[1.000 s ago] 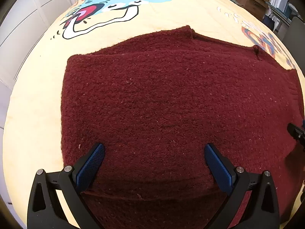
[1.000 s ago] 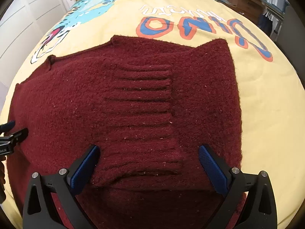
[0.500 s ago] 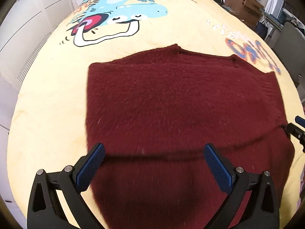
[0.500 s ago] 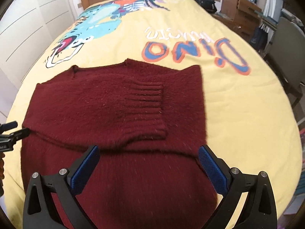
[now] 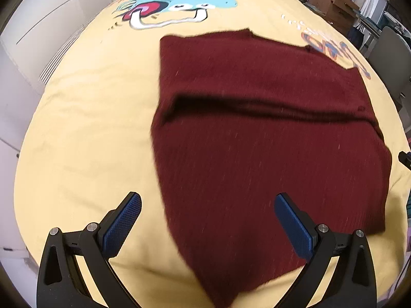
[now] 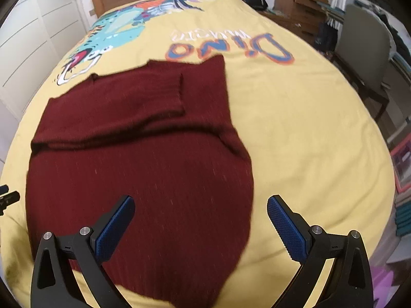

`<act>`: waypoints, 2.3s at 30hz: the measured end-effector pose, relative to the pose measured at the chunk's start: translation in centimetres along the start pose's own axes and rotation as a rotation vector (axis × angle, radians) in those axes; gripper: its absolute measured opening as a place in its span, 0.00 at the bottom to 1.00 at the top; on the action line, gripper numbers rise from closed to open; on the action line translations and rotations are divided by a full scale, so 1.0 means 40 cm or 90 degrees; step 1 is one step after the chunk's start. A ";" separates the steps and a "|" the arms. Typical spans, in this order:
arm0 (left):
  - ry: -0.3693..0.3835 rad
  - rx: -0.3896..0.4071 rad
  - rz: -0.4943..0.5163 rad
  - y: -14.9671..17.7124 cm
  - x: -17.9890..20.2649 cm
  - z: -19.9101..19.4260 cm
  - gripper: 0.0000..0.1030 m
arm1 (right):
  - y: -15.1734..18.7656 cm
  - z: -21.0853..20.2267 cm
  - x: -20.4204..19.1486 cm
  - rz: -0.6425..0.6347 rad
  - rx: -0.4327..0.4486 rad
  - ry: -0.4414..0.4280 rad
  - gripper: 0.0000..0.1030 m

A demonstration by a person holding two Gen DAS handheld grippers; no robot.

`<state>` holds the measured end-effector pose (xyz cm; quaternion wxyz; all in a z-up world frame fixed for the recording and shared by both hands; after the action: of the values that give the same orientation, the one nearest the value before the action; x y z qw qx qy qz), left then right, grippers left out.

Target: Fold small clothes

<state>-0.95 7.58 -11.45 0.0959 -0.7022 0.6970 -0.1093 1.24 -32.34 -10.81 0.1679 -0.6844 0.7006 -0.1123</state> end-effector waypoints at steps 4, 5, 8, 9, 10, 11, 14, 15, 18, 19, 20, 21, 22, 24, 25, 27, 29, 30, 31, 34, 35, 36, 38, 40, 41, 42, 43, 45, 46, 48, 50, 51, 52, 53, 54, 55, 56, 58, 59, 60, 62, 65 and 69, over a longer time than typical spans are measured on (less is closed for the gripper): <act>0.010 -0.010 0.017 0.054 -0.017 0.018 0.99 | 0.046 0.022 0.016 0.014 -0.043 -0.008 1.00; 0.010 -0.019 0.016 0.069 -0.021 0.026 0.99 | 0.058 0.027 0.018 0.013 -0.051 -0.007 1.00; 0.019 -0.043 0.015 0.106 -0.026 0.050 0.99 | 0.088 0.047 0.022 0.007 -0.077 -0.003 1.00; 0.024 -0.050 0.014 0.117 -0.026 0.057 0.99 | 0.097 0.056 0.025 0.011 -0.089 -0.006 1.00; 0.028 -0.056 0.013 0.126 -0.027 0.066 0.99 | 0.105 0.063 0.029 0.018 -0.101 -0.012 0.99; 0.028 -0.063 0.011 0.135 -0.027 0.075 0.99 | 0.116 0.072 0.032 0.028 -0.110 -0.017 0.99; 0.037 -0.088 0.004 0.150 -0.024 0.106 0.99 | 0.138 0.091 0.031 0.030 -0.132 -0.019 0.97; 0.044 -0.098 0.003 0.154 -0.020 0.118 0.99 | 0.145 0.099 0.028 0.028 -0.142 -0.018 0.96; 0.055 -0.115 0.004 0.157 0.000 0.138 0.99 | 0.163 0.125 0.021 0.022 -0.171 -0.028 0.92; 0.062 -0.120 0.007 0.156 0.009 0.145 0.99 | 0.168 0.134 0.019 0.021 -0.182 -0.031 0.91; 0.064 -0.124 0.011 0.156 0.016 0.150 0.99 | 0.173 0.143 0.018 0.022 -0.194 -0.032 0.90; 0.060 -0.129 0.018 0.155 0.026 0.158 0.99 | 0.179 0.152 0.018 0.023 -0.206 -0.034 0.87; 0.055 -0.135 0.025 0.152 0.035 0.167 0.98 | 0.184 0.158 0.018 0.023 -0.216 -0.035 0.84; 0.066 -0.149 0.037 0.151 0.050 0.181 0.92 | 0.188 0.165 0.022 0.024 -0.231 -0.021 0.71; 0.073 -0.156 0.040 0.151 0.056 0.186 0.81 | 0.188 0.166 0.023 0.024 -0.236 -0.017 0.66; 0.076 -0.161 0.046 0.150 0.065 0.190 0.69 | 0.191 0.166 0.020 0.029 -0.247 -0.049 0.41; 0.082 -0.158 0.043 0.147 0.069 0.184 0.53 | 0.196 0.168 0.021 0.039 -0.259 -0.084 0.27; 0.089 -0.157 0.039 0.147 0.070 0.178 0.46 | 0.199 0.168 0.021 0.041 -0.263 -0.100 0.23; 0.101 -0.157 0.037 0.150 0.067 0.172 0.30 | 0.200 0.166 0.022 0.043 -0.263 -0.108 0.22; 0.133 -0.159 0.038 0.141 0.078 0.160 0.10 | 0.191 0.147 0.022 0.043 -0.257 -0.126 0.14; 0.131 -0.155 0.045 0.136 0.084 0.153 0.09 | 0.186 0.136 0.024 0.042 -0.251 -0.131 0.13; 0.130 -0.146 0.051 0.129 0.092 0.142 0.09 | 0.178 0.121 0.024 0.041 -0.244 -0.139 0.13; 0.133 -0.130 0.056 0.119 0.108 0.116 0.09 | 0.157 0.088 0.022 0.038 -0.225 -0.155 0.13; 0.146 -0.111 0.051 0.101 0.110 0.089 0.08 | 0.130 0.049 0.018 0.033 -0.201 -0.170 0.13; 0.152 -0.099 0.047 0.086 0.110 0.070 0.08 | 0.118 0.031 0.016 0.029 -0.190 -0.173 0.13; 0.155 -0.087 0.043 0.076 0.111 0.050 0.08 | 0.101 0.013 0.014 0.025 -0.176 -0.177 0.13; 0.160 -0.074 0.039 0.052 0.110 0.030 0.08 | 0.087 -0.001 0.013 0.023 -0.165 -0.181 0.13; 0.171 -0.053 0.025 0.028 0.106 -0.003 0.08 | 0.048 -0.034 0.009 0.021 -0.138 -0.192 0.13; 0.180 -0.040 0.018 0.004 0.104 -0.021 0.08 | 0.017 -0.037 0.017 0.022 -0.125 -0.199 0.13; 0.182 -0.014 0.012 -0.044 0.102 -0.051 0.08 | -0.036 -0.063 0.016 0.023 -0.094 -0.208 0.13; 0.182 0.004 0.010 -0.074 0.100 -0.068 0.08 | -0.098 -0.059 0.040 0.025 -0.074 -0.213 0.13; 0.181 0.012 0.008 -0.098 0.093 -0.071 0.08 | -0.123 -0.063 0.029 0.026 -0.062 -0.213 0.13; 0.181 0.021 0.006 -0.115 0.061 -0.084 0.08 | -0.147 -0.066 0.019 0.026 -0.052 -0.214 0.12; 0.179 0.035 0.002 -0.137 0.046 -0.097 0.08 | -0.173 -0.071 0.016 0.026 -0.041 -0.215 0.12; 0.177 0.047 -0.003 -0.161 0.042 -0.106 0.08 | -0.199 -0.077 0.014 0.026 -0.030 -0.216 0.12; 0.175 0.056 -0.007 -0.172 0.033 -0.109 0.08 | -0.226 -0.084 0.011 0.026 -0.020 -0.215 0.12; 0.176 0.064 -0.013 -0.192 0.025 -0.111 0.08 | -0.249 -0.083 0.007 0.027 -0.012 -0.213 0.12; 0.178 0.075 -0.028 -0.229 -0.006 -0.112 0.08 | -0.296 -0.077 -0.002 0.036 0.005 -0.211 0.12; 0.178 0.080 -0.035 -0.253 -0.014 -0.115 0.08 | -0.316 -0.076 0.000 0.040 0.012 -0.210 0.12; 0.176 0.084 -0.041 -0.305 -0.028 -0.117 0.08 | -0.336 -0.075 0.006 0.046 0.020 -0.209 0.12; 0.170 0.092 -0.048 -0.353 -0.025 -0.110 0.08 | -0.380 -0.067 0.008 0.057 0.033 -0.207 0.12; 0.163 0.099 -0.048 -0.417 -0.026 -0.100 0.08 | -0.436 -0.050 0.007 0.062 0.042 -0.194 0.12; 0.140 0.097 -0.037 -0.495 -0.020 -0.079 0.08 | -0.502 -0.001 0.008 0.068 0.034 -0.173 0.12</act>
<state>17.09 8.63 -2.77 0.0685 -0.6967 0.6722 -0.2412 19.70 -33.44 -3.03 0.2850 -0.6501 0.7038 -0.0281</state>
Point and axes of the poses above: each gripper's, at about its wrist camera, not at the fingertips, and z roughly the way its jaws point, x to its right, y to its underside, the point moved 2 cm from there along z, roughly the way its jaws point, and after that the axes turned 4 degrees about -x, right-handed, at the moved point
